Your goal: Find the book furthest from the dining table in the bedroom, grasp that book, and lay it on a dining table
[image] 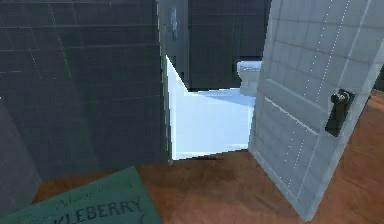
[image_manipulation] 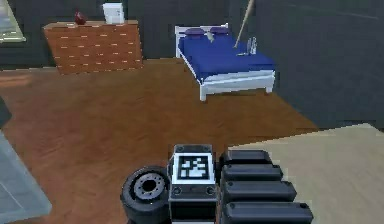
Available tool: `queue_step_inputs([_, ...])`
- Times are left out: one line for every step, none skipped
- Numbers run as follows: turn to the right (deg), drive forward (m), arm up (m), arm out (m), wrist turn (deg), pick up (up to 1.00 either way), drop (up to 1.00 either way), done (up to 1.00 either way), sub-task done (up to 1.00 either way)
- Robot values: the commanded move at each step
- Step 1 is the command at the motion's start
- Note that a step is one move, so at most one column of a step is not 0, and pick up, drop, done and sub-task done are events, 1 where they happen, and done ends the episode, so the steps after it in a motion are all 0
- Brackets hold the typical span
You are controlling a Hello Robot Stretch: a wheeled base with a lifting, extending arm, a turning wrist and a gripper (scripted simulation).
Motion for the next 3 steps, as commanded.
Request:
queue_step_inputs([24.0,0.00,0.00,0.00,0.0,0.00,0.00,0.00,0.00])
queue_step_inputs([45.0,0.00,0.00,0.00,0.0,0.00,0.00,0.00,0.00])
queue_step_inputs([45.0,0.00,0.00,0.00,0.0,0.00,0.00,0.00,0.00])
